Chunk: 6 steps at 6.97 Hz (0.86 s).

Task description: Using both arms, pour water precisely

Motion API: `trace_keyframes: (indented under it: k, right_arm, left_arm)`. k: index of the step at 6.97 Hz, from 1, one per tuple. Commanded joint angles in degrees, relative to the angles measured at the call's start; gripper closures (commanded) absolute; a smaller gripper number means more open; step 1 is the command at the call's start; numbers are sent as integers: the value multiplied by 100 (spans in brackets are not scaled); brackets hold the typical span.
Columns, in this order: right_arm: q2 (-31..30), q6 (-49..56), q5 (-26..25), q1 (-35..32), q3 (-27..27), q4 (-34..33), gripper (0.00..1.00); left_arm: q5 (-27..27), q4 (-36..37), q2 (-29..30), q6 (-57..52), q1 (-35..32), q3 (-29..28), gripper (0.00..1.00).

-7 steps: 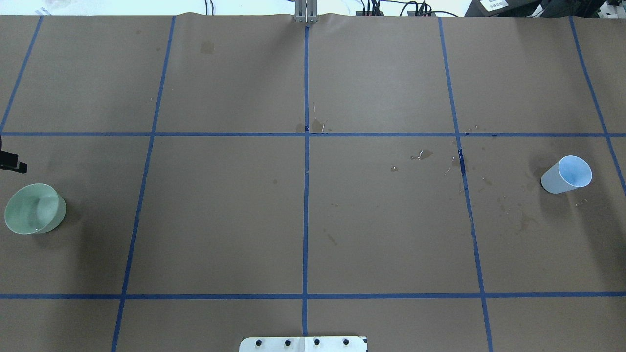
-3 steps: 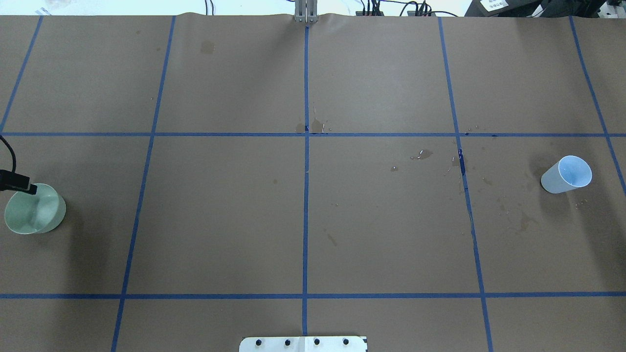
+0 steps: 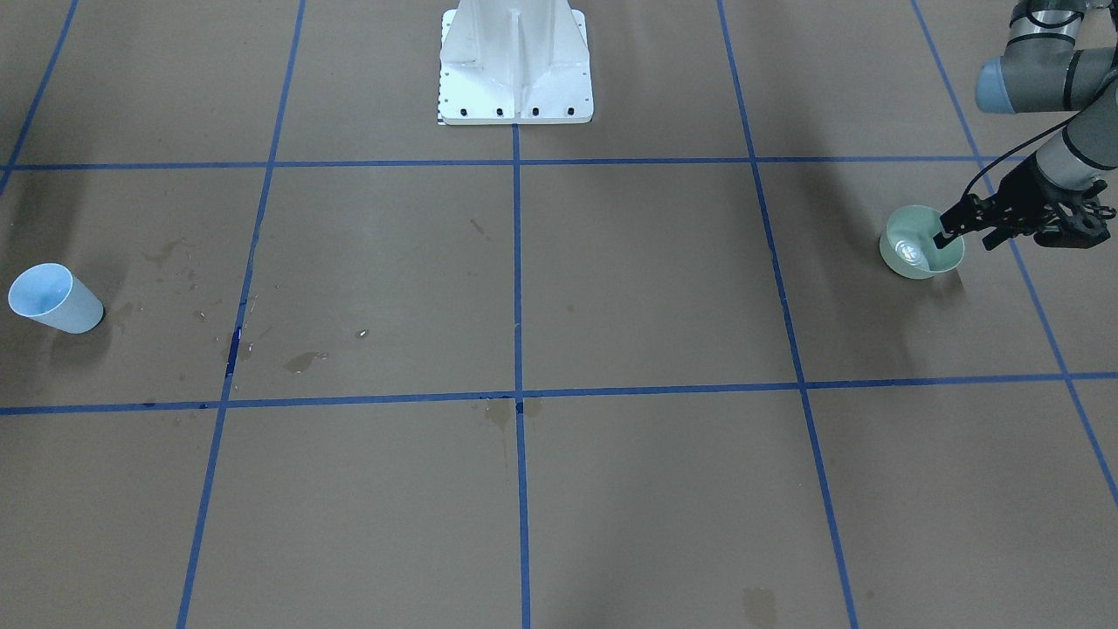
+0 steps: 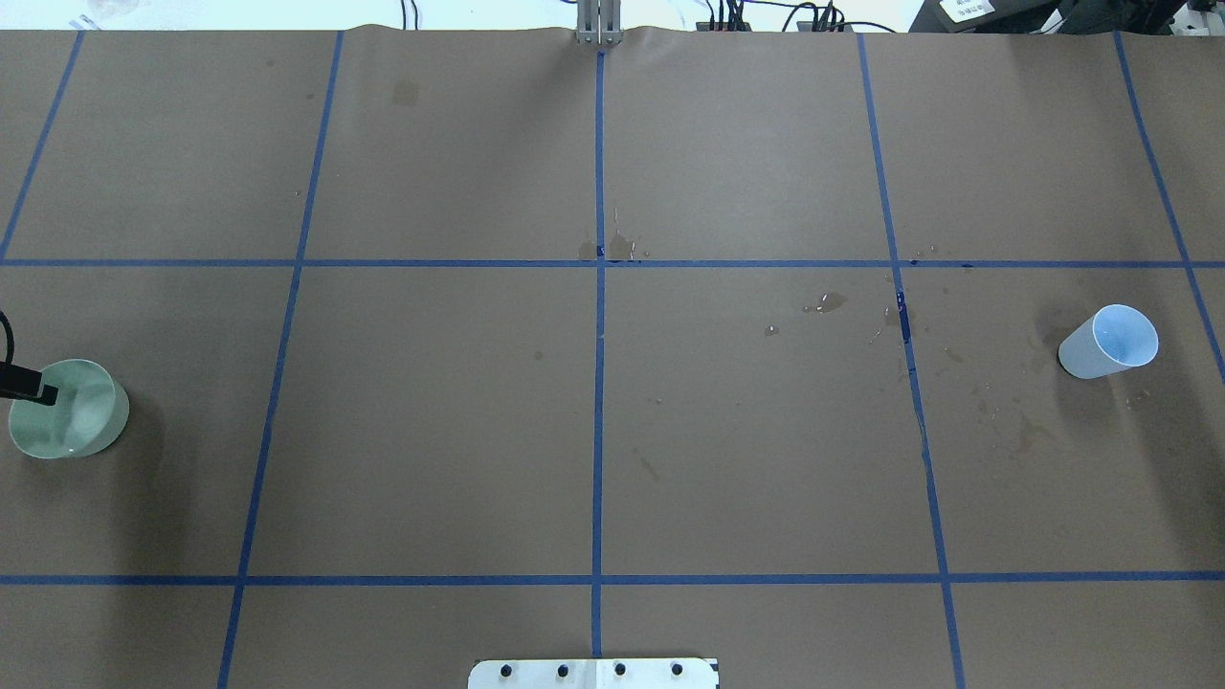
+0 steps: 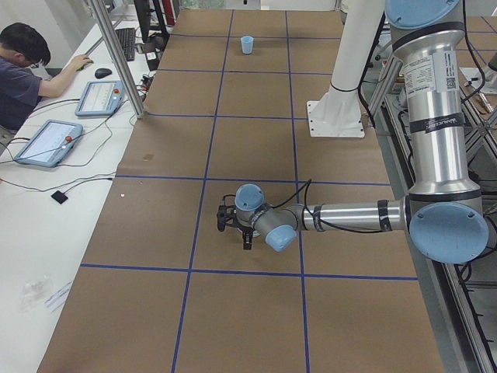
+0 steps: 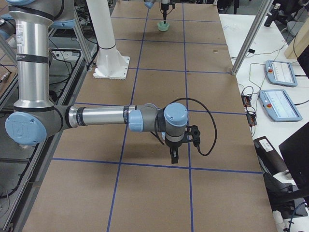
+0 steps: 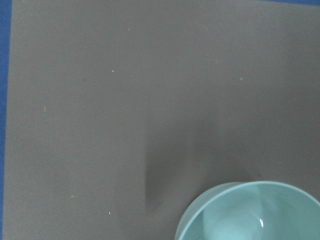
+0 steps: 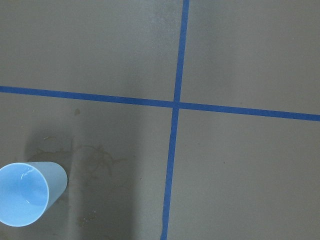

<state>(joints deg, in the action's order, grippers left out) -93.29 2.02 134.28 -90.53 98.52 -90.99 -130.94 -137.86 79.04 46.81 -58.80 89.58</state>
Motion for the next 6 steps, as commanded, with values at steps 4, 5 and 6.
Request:
trace_keyframes:
  k: [4,5,6]
  right_arm:
    - [-22,9,54,-9,87,-15,0]
    - [30,9,89,0,79,-24,0]
    - [39,0,98,0,166,-33,0]
  left_arm:
    - [-559,57,67,274,123,51,100]
    - [-1069,170,85,537,10,294,100]
    - [-1300,833,337,618,-243,680,100]
